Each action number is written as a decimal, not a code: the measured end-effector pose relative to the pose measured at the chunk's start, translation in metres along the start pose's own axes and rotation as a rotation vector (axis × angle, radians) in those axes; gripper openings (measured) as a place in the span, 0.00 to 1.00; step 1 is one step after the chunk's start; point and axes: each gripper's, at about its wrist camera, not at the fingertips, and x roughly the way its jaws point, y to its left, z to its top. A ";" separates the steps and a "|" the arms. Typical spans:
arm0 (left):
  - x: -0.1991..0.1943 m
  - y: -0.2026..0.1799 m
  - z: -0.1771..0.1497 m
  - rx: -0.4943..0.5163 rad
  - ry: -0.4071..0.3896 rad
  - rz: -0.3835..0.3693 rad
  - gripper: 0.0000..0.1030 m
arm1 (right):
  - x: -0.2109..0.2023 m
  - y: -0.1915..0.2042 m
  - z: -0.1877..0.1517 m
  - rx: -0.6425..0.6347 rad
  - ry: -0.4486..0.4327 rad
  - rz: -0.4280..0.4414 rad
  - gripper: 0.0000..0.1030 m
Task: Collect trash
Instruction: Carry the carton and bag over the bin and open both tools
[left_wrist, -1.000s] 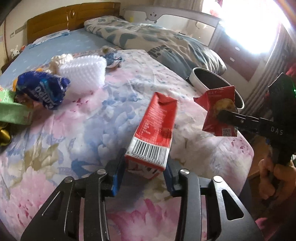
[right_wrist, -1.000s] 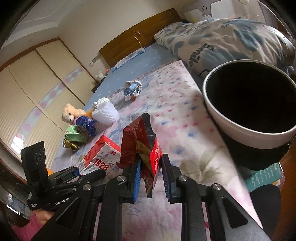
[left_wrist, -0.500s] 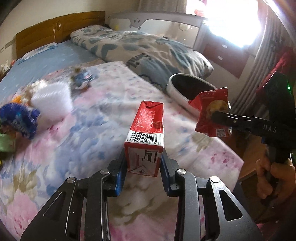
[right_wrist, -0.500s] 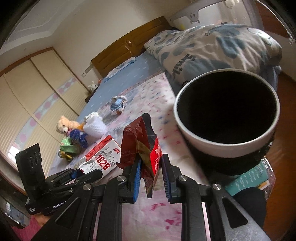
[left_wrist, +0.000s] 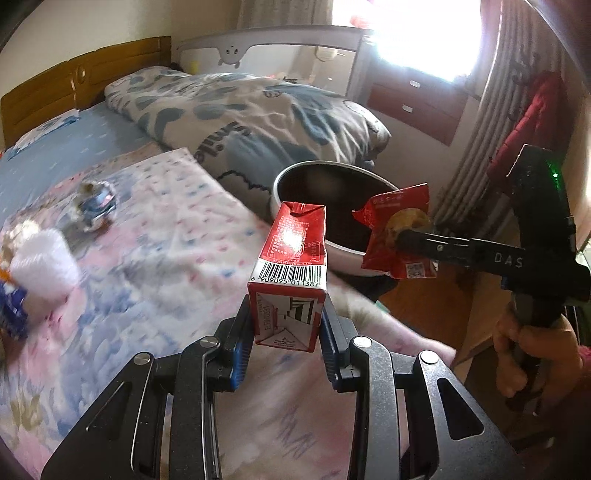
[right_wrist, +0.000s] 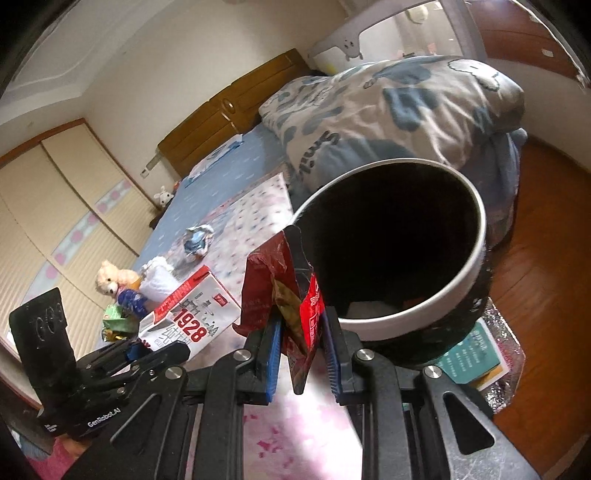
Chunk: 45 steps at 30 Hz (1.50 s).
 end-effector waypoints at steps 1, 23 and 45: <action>0.002 -0.002 0.003 0.005 0.000 -0.002 0.30 | -0.001 -0.003 0.001 0.003 -0.002 -0.006 0.21; 0.051 -0.037 0.050 0.058 0.030 -0.029 0.30 | 0.007 -0.040 0.038 0.005 0.008 -0.111 0.21; 0.086 -0.041 0.071 0.059 0.082 -0.029 0.31 | 0.030 -0.051 0.067 -0.048 0.063 -0.172 0.25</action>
